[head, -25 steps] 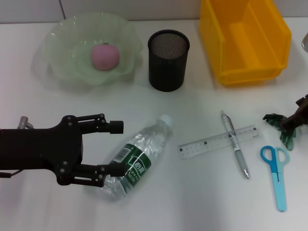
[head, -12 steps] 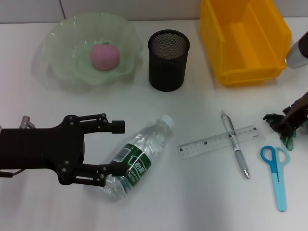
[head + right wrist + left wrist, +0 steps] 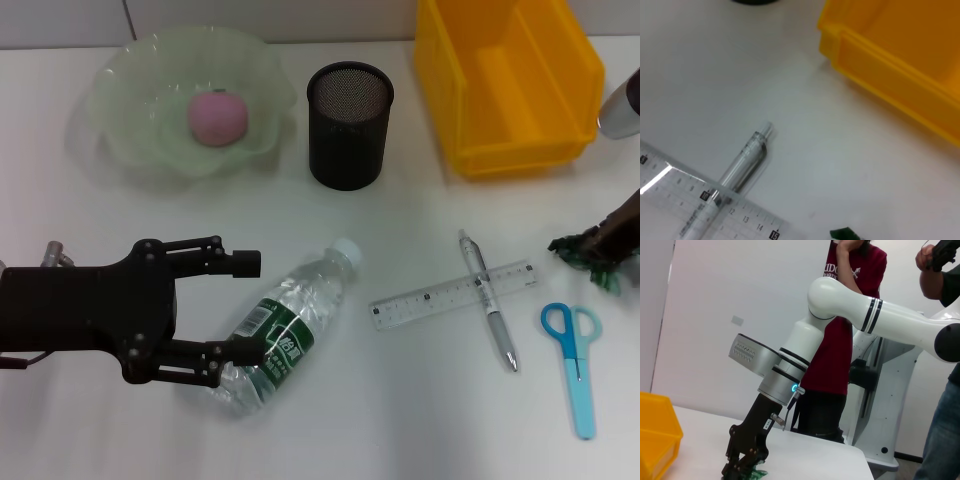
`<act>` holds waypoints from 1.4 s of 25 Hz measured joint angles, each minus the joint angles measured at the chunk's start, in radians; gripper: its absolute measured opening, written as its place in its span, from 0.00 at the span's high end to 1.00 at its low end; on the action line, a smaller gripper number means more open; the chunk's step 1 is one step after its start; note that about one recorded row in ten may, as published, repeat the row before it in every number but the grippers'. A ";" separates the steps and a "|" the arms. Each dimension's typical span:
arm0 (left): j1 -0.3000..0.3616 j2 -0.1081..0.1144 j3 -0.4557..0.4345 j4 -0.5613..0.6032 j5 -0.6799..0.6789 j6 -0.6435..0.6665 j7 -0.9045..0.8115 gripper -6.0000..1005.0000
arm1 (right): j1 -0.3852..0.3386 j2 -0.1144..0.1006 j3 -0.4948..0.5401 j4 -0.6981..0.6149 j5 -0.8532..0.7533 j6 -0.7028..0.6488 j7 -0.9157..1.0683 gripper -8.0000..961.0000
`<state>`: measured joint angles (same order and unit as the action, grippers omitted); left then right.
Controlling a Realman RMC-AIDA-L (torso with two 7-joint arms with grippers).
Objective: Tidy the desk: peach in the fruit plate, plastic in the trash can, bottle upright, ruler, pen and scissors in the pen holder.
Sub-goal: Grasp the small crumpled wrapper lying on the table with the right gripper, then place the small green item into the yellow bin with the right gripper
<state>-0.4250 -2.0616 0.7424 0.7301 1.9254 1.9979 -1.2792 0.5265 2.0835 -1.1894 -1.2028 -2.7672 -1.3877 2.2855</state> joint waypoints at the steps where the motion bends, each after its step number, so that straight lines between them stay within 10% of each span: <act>1: 0.000 0.000 0.000 0.000 0.000 0.000 0.000 0.16 | 0.000 0.000 0.002 -0.001 0.000 0.000 0.000 0.73; 11: -0.001 0.000 0.000 0.002 0.000 0.001 0.000 0.16 | -0.011 -0.002 0.096 -0.086 0.069 -0.040 -0.006 0.96; 23: 0.004 0.002 -0.004 0.008 0.000 0.002 0.007 0.16 | -0.037 -0.003 0.293 -0.268 0.326 -0.105 -0.059 0.96; 35: -0.009 0.000 -0.003 0.002 0.000 -0.001 0.006 0.16 | 0.072 -0.004 0.237 0.104 0.639 0.462 -0.212 0.91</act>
<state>-0.4341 -2.0613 0.7398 0.7319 1.9252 1.9972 -1.2735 0.5984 2.0795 -0.9524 -1.0986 -2.1285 -0.9252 2.0735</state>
